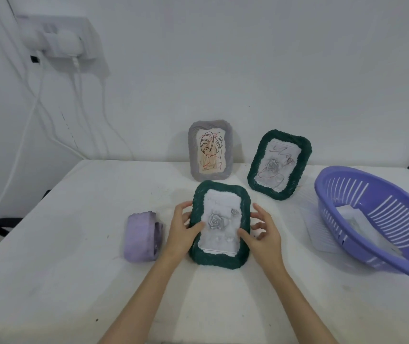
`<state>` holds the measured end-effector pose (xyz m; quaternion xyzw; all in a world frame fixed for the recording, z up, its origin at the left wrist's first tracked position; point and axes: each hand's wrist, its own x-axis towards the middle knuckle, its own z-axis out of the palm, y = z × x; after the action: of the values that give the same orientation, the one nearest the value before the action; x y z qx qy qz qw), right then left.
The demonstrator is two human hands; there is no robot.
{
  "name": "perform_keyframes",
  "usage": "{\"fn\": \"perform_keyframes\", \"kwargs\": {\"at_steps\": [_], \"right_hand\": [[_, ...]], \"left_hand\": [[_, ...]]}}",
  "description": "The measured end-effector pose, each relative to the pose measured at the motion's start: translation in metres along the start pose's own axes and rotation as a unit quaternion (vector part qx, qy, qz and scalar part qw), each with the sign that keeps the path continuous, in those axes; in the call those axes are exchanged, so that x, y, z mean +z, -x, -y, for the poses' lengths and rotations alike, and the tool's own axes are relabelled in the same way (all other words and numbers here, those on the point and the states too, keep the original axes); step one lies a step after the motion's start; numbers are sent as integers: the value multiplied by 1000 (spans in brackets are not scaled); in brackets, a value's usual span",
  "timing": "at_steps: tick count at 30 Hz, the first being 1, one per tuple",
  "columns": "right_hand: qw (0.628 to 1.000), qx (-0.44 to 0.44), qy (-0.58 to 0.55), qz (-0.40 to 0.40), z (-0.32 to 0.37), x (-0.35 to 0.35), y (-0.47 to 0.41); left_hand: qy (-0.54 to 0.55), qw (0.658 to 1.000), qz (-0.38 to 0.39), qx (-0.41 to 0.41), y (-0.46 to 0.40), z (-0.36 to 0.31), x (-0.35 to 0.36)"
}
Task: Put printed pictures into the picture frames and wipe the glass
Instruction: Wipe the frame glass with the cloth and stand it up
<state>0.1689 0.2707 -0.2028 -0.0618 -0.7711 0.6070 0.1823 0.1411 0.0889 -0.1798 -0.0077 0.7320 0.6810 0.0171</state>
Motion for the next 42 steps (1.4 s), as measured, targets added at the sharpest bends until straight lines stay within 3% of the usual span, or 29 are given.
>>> {"fn": "perform_keyframes", "kwargs": {"at_steps": [8, 18, 29, 42], "right_hand": [[982, 57, -93, 153, 31, -16, -24], [966, 17, -174, 192, 56, -5, -32], [945, -67, -151, 282, 72, 58, -66], [935, -95, -118, 321, 67, 181, -151]], "left_hand": [[107, 993, 24, 54, 6, -23, -8], [163, 985, 21, 54, 6, -28, -19], [75, 990, 99, 64, -27, -38, -99], [44, 996, -16, 82, -109, -32, -174]]}}
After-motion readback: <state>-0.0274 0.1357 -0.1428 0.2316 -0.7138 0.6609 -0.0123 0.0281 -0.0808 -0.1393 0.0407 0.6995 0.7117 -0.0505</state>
